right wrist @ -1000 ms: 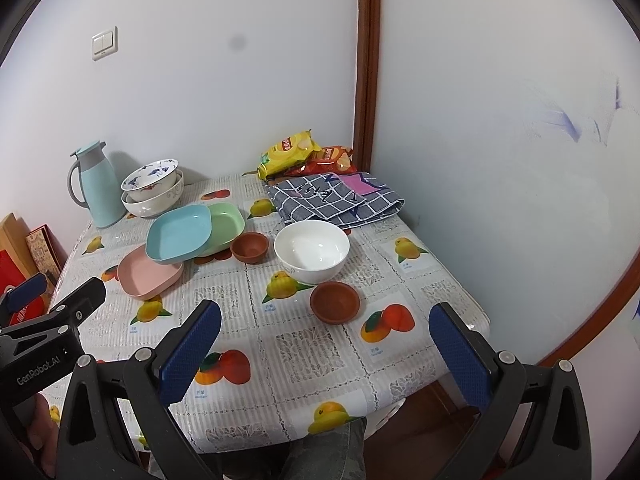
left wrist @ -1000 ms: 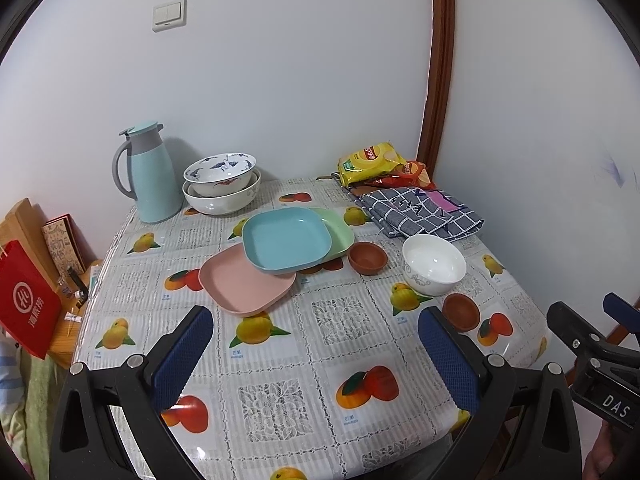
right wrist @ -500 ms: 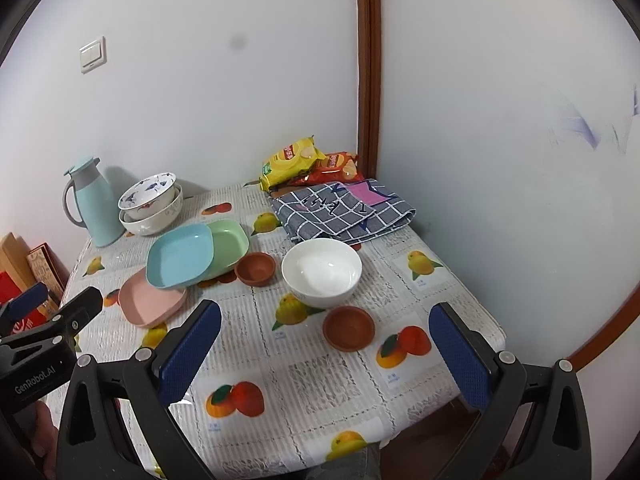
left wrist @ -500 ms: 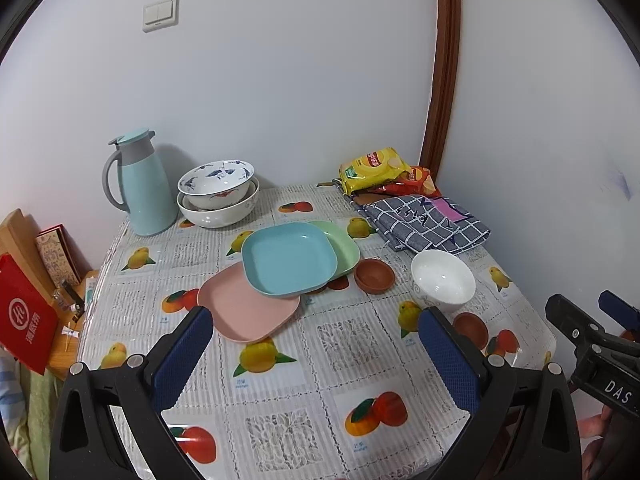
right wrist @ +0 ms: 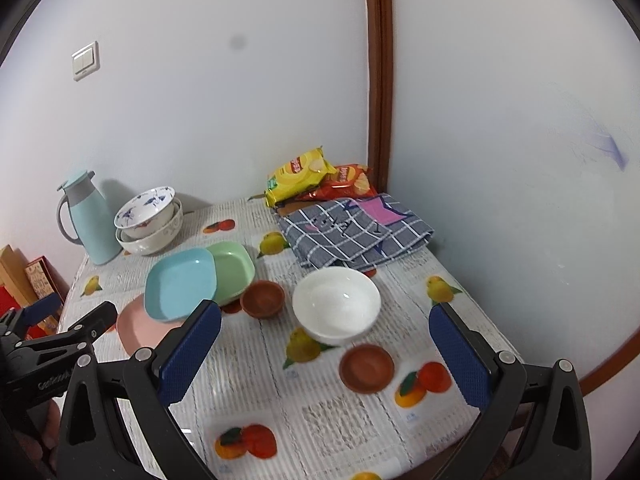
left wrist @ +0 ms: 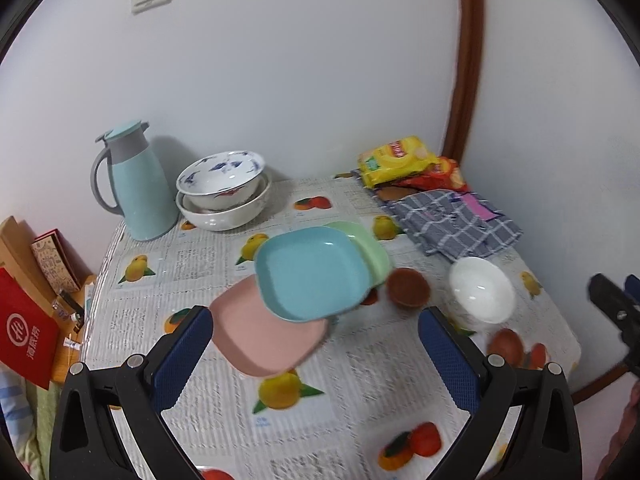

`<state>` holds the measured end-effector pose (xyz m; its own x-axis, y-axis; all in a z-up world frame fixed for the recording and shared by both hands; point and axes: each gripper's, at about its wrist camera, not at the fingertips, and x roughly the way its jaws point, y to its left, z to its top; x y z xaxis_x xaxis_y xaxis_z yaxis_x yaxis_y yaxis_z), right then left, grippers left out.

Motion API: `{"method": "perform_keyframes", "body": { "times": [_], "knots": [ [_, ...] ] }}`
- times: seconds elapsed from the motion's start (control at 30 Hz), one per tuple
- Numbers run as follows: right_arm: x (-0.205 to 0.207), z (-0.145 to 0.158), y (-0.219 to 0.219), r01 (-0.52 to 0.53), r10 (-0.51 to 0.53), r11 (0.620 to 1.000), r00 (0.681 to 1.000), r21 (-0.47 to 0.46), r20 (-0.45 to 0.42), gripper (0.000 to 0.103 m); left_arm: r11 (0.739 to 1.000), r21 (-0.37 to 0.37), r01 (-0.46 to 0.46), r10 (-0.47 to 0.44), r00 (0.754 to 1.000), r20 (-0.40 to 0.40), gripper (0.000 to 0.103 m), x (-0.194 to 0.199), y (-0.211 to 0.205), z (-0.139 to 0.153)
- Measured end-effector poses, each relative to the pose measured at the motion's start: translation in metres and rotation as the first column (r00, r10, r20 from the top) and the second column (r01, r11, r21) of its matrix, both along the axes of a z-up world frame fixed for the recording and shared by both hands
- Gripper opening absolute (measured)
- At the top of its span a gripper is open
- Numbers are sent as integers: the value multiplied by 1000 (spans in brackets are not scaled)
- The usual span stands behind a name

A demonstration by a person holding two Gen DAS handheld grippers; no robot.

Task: Organize plates and bowls
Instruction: 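Move both grippers forward to the rim of the blue plate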

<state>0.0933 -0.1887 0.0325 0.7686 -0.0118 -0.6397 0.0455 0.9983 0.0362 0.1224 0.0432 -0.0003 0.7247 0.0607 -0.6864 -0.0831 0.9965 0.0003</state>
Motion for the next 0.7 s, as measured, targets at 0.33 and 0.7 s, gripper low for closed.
{"method": "perform_keyframes", "body": {
  "times": [0.33, 0.7],
  "knots": [
    [68, -36, 28, -64, 64, 998, 996, -2, -60, 102, 989, -51, -141, 135, 985, -104, 102, 48, 73, -43],
    [142, -91, 97, -250, 244, 968, 959, -23, -144, 84, 985, -79, -151, 136, 976, -170, 87, 101, 98, -81]
  ]
}}
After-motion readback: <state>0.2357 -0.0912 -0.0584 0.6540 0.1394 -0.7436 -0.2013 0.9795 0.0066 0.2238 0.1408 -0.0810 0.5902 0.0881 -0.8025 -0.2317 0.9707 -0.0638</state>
